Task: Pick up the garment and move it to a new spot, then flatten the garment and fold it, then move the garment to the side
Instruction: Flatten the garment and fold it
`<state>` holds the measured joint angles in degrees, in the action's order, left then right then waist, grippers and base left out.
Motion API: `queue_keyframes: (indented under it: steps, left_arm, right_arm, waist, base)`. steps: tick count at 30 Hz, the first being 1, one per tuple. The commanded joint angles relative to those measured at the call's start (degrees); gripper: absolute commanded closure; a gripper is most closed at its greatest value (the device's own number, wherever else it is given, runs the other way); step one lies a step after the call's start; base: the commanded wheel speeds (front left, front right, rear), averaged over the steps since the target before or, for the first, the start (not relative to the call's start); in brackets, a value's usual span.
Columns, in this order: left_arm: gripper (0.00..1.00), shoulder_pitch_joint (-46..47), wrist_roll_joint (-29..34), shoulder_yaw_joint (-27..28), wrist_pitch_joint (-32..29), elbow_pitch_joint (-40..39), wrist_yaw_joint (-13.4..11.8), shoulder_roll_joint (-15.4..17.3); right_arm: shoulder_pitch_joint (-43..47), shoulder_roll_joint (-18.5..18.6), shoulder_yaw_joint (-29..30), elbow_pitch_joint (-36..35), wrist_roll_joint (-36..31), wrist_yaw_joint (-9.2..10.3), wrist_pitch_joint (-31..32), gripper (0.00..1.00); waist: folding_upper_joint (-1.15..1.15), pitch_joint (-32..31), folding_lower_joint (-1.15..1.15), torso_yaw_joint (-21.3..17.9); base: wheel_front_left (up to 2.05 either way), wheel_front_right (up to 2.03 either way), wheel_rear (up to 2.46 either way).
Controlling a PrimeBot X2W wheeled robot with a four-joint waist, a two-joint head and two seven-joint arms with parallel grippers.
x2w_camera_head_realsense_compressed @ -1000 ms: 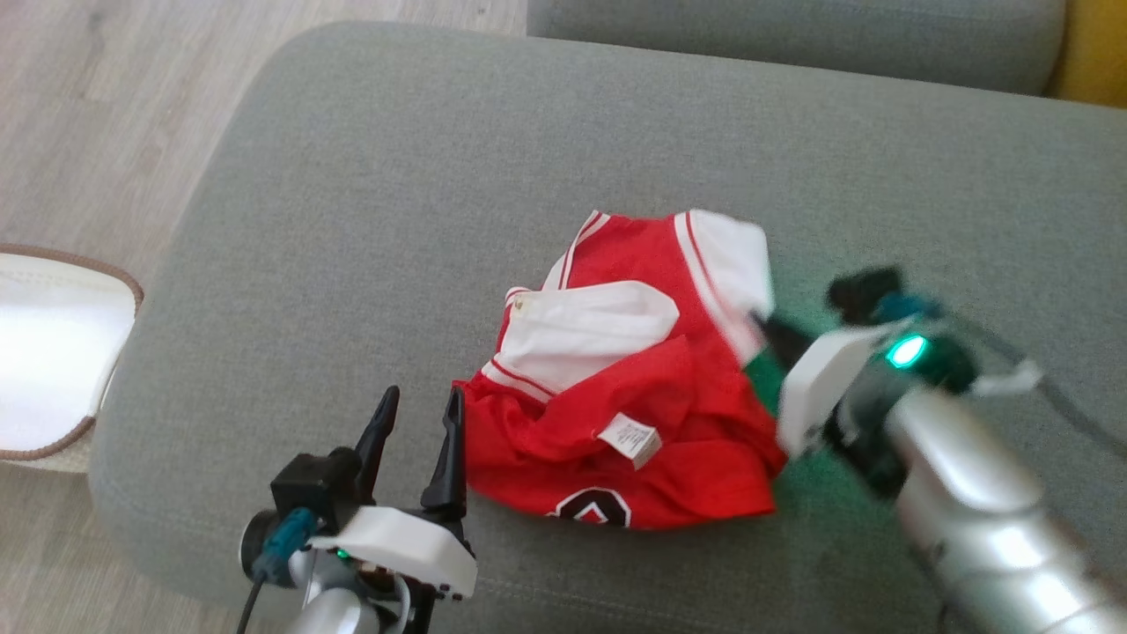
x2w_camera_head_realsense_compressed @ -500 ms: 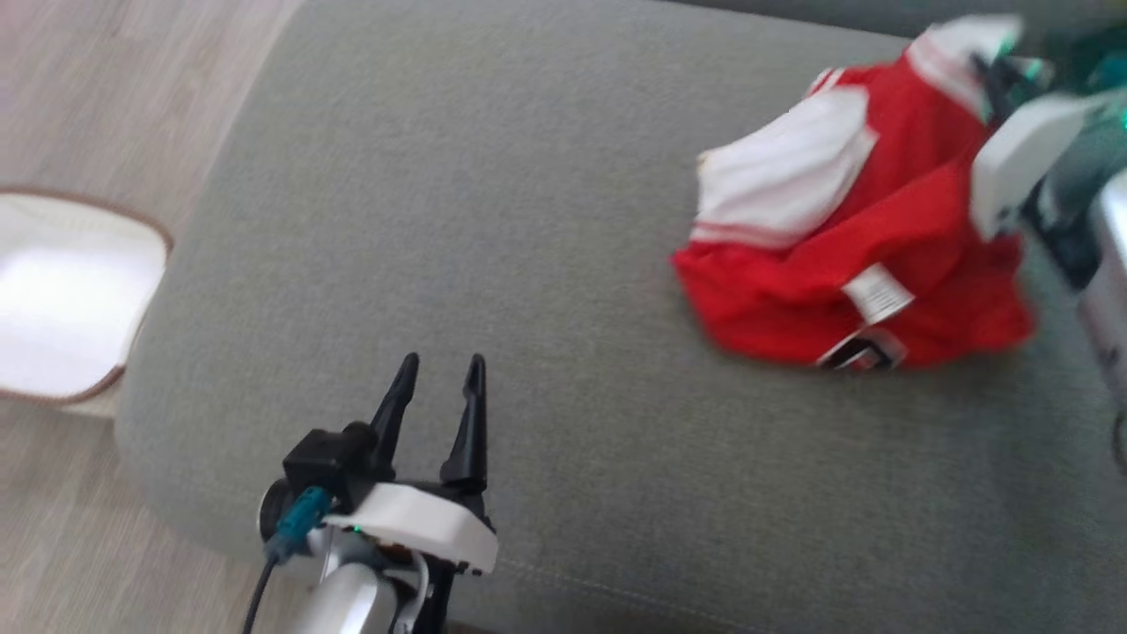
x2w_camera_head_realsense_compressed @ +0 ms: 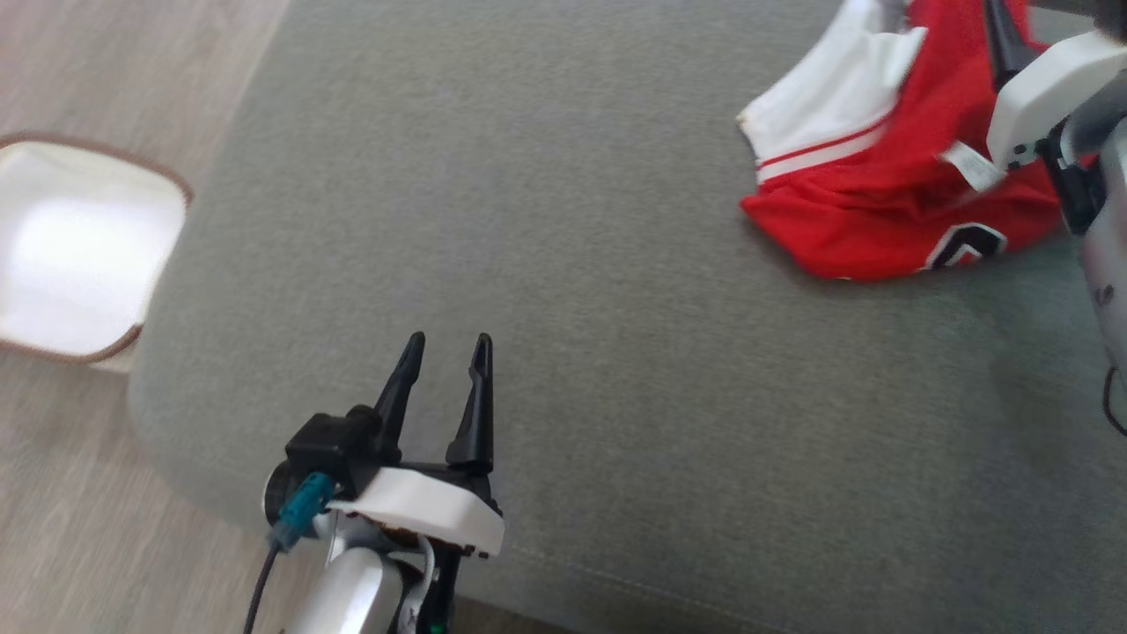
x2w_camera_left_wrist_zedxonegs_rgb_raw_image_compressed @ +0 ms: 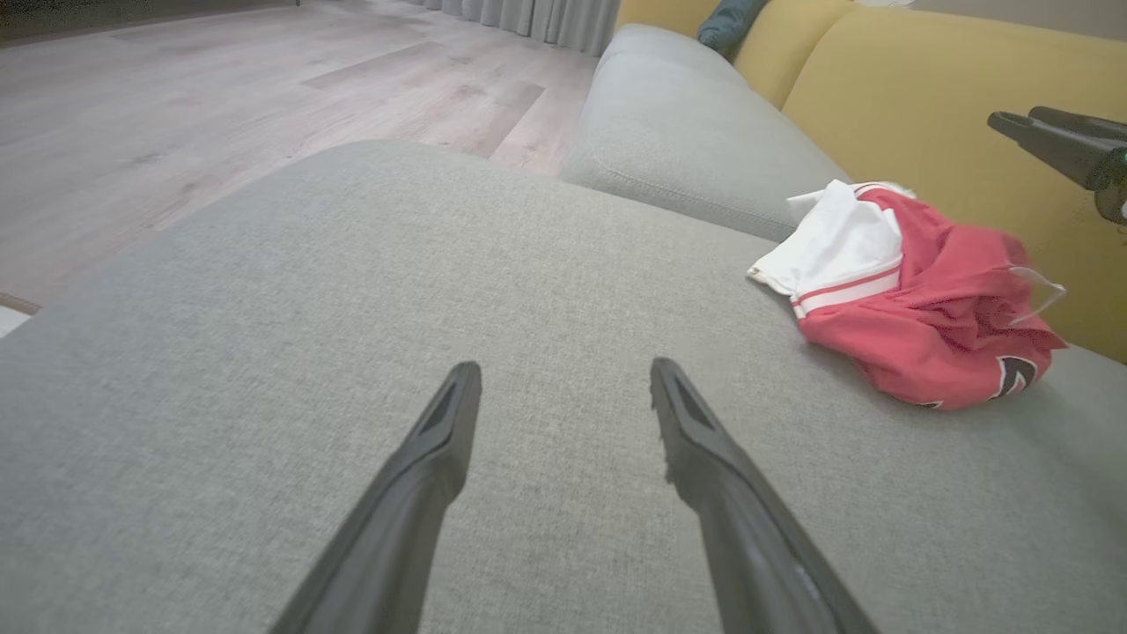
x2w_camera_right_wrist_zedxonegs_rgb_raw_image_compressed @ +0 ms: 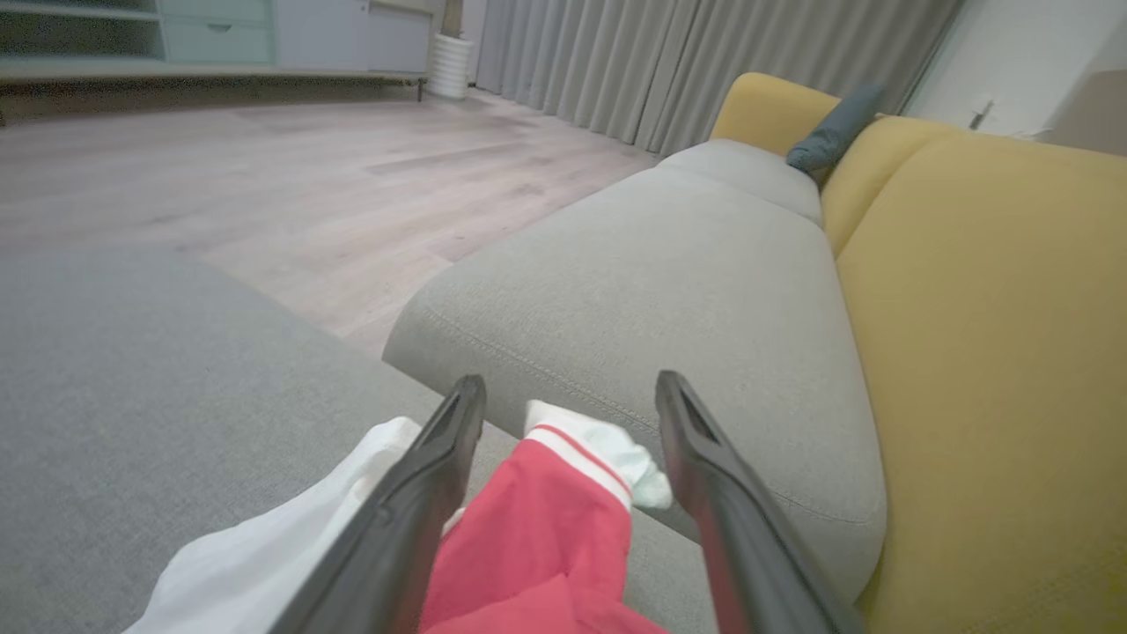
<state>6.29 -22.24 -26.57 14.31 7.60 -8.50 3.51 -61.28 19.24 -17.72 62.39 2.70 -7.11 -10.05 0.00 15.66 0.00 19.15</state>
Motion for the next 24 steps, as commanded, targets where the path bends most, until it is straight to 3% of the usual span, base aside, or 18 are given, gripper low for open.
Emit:
queue_keyframes:
  steps: [1,10,16,24]
  left_arm:
    - [0.0,1.56,0.81,2.47,0.69,-1.63,0.16,0.04]
    - [0.0,0.31,1.78,3.51,0.69,-0.99,0.71,-0.09]
    - [0.0,-0.02,2.19,3.41,0.69,-0.87,1.05,-0.09]
    - [0.0,0.46,2.33,2.82,0.69,-0.39,1.52,-0.19]
  right_arm:
    - [-0.44,-0.31,0.79,-1.24,0.28,-0.37,-1.79,0.0]
    - [8.86,-3.18,5.63,-6.7,5.02,-0.37,-4.85,0.0]
    - [17.4,-5.35,0.9,-11.53,6.26,-0.37,-4.91,0.0]
    - [19.34,-6.3,-4.82,-13.01,6.43,-0.37,-2.98,0.0]
  waist:
    - [0.0,-0.56,0.0,-1.49]
    - [0.0,-3.89,0.0,-8.05]
    - [0.0,-4.09,0.0,-10.72]
    - [0.0,-3.07,0.0,-9.81]
  base:
    - [0.0,0.0,0.0]
    - [0.0,0.0,0.0]
    - [0.0,0.0,0.0]
    - [0.0,0.0,0.0]
